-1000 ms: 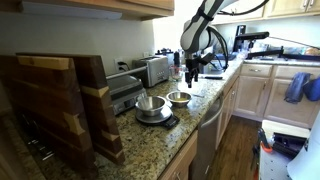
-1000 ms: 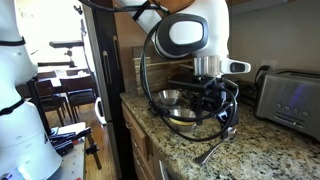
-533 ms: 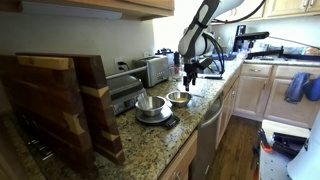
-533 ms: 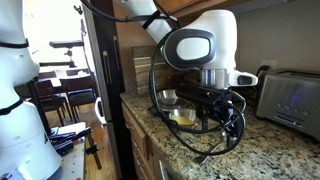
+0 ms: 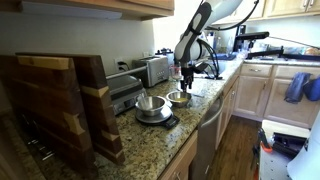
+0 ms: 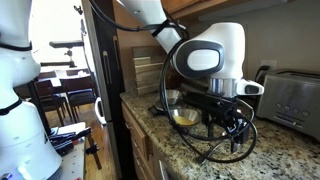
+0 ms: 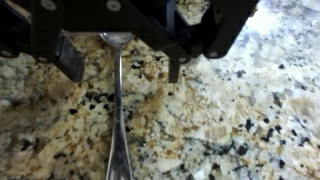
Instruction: Use the silver spoon to spoon out some of the contents from the bowl on the right into the bowl on the left
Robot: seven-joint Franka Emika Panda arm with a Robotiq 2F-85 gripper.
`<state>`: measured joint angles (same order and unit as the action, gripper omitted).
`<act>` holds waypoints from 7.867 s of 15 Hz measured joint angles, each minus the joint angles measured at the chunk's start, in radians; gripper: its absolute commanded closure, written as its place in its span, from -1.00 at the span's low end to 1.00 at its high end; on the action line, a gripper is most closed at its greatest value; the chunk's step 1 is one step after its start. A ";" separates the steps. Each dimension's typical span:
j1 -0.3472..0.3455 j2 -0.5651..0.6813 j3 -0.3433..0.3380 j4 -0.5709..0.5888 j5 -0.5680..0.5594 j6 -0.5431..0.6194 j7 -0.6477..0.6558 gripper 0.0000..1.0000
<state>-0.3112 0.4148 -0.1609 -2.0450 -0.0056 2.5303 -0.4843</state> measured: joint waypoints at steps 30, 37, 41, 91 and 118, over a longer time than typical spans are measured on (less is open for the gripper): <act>-0.056 -0.046 0.061 0.085 0.023 -0.289 -0.151 0.91; 0.031 -0.172 0.063 0.082 -0.119 -0.544 -0.178 0.92; 0.102 -0.182 0.076 0.076 -0.210 -0.675 -0.182 0.92; 0.307 0.166 0.187 0.305 -0.819 -0.979 -0.200 0.93; 0.321 0.191 0.213 0.227 -0.918 -1.020 -0.207 0.93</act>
<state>0.0103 0.6056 0.0524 -1.8184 -0.9238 1.5105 -0.6913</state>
